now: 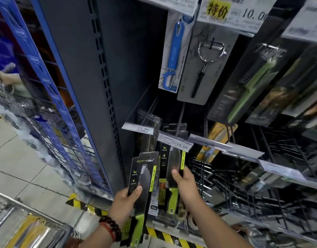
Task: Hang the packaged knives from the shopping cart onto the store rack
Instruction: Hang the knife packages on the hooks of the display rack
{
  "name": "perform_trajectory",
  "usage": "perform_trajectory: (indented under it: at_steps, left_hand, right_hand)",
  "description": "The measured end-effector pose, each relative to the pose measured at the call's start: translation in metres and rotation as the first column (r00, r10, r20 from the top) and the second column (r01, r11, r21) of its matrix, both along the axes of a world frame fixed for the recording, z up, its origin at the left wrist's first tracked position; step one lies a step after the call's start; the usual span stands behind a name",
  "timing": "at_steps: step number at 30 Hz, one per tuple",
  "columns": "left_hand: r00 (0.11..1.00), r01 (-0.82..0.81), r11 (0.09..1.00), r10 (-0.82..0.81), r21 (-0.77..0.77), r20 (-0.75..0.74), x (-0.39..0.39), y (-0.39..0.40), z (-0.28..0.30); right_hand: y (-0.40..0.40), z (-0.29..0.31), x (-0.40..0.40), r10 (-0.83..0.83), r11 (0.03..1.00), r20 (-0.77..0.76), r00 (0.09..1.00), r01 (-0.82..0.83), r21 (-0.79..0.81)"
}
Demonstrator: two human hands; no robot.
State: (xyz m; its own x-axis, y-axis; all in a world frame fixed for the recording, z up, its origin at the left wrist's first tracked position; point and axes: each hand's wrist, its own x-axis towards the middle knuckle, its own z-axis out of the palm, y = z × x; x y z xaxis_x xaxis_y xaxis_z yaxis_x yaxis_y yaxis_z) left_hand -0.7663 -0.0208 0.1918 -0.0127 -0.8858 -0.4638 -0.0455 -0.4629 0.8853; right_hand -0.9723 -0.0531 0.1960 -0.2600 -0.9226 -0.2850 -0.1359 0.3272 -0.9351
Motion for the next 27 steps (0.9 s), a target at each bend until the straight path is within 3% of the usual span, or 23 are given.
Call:
perform_trajectory:
  at_steps: [7,27]
  left_hand:
    - [0.998,-0.026,0.999,0.027,0.025,-0.049,-0.001,-0.005,0.0]
    - [0.996,-0.008,1.0,0.006,-0.027,-0.086,-0.006,-0.004,0.0]
  right_hand:
    - [-0.003,-0.029,-0.003,0.013,0.999,0.034,0.999,-0.011,-0.046]
    - [-0.065,-0.014,-0.006,-0.013,0.999,0.145,0.989,0.009,0.032]
